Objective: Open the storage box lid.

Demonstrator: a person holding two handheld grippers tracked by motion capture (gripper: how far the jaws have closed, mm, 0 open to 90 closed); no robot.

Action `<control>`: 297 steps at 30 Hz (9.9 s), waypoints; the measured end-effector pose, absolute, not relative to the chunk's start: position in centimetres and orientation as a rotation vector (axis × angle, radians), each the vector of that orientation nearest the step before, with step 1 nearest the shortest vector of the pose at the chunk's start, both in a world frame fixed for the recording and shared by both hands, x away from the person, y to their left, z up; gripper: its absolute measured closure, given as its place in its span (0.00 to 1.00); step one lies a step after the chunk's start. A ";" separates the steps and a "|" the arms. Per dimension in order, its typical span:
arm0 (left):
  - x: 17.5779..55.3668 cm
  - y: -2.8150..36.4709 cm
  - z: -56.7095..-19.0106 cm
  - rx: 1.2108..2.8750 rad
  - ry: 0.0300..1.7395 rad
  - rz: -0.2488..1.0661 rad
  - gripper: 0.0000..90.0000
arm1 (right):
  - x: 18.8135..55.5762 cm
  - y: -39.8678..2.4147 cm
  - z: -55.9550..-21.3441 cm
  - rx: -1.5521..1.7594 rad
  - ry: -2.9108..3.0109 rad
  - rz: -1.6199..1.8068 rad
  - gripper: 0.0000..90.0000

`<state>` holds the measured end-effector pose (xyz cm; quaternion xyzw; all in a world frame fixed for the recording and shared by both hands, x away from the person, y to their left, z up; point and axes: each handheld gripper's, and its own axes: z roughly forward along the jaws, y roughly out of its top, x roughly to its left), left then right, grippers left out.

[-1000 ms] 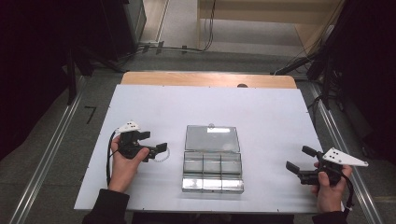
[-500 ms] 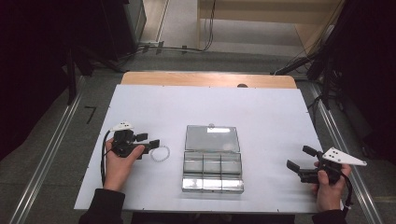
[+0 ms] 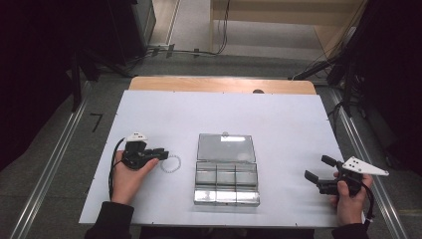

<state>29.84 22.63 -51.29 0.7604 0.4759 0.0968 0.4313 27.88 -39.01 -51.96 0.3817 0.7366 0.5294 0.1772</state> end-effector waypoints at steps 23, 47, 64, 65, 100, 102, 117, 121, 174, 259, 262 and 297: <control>29.6 20.7 -52.0 2.026 1.201 0.402 0.94 | 28.0 -38.5 -52.1 1.078 2.106 1.462 0.00; 29.1 21.4 -51.1 1.931 1.154 0.344 0.97 | 28.0 -38.6 -52.0 1.084 2.106 1.467 0.00; 28.0 20.6 -48.2 1.869 1.048 0.345 0.97 | 28.0 -38.7 -52.0 1.081 2.107 1.468 0.00; 27.9 20.5 -48.1 1.864 1.041 0.347 0.97 | 28.0 -38.6 -52.0 1.081 2.107 1.468 0.00; 26.3 19.3 -44.9 1.823 0.930 0.375 0.97 | 28.1 -38.6 -52.1 1.079 2.105 1.469 0.00; 26.3 19.2 -44.8 1.825 0.927 0.379 0.97 | 28.1 -38.6 -52.1 1.081 2.104 1.470 0.00; 25.9 18.5 -44.3 1.831 0.900 0.383 0.97 | 28.1 -38.6 -52.1 1.080 2.105 1.469 0.00; 25.7 18.2 -44.1 1.835 0.885 0.385 0.97 | 28.1 -38.6 -52.1 1.080 2.105 1.468 0.00; 24.8 14.6 -43.4 1.857 0.759 0.321 0.97 | 28.1 -38.6 -52.1 1.076 2.107 1.468 0.00; 25.6 11.0 -47.5 1.981 0.749 0.262 0.97 | 28.1 -38.6 -52.1 1.081 2.105 1.467 0.00; 25.7 10.8 -47.7 1.985 0.746 0.251 0.97 | 28.1 -38.6 -52.1 1.081 2.105 1.467 0.00; 26.8 11.4 -48.3 1.865 0.774 0.110 0.45 | 28.1 -38.6 -52.1 1.078 2.107 1.467 0.00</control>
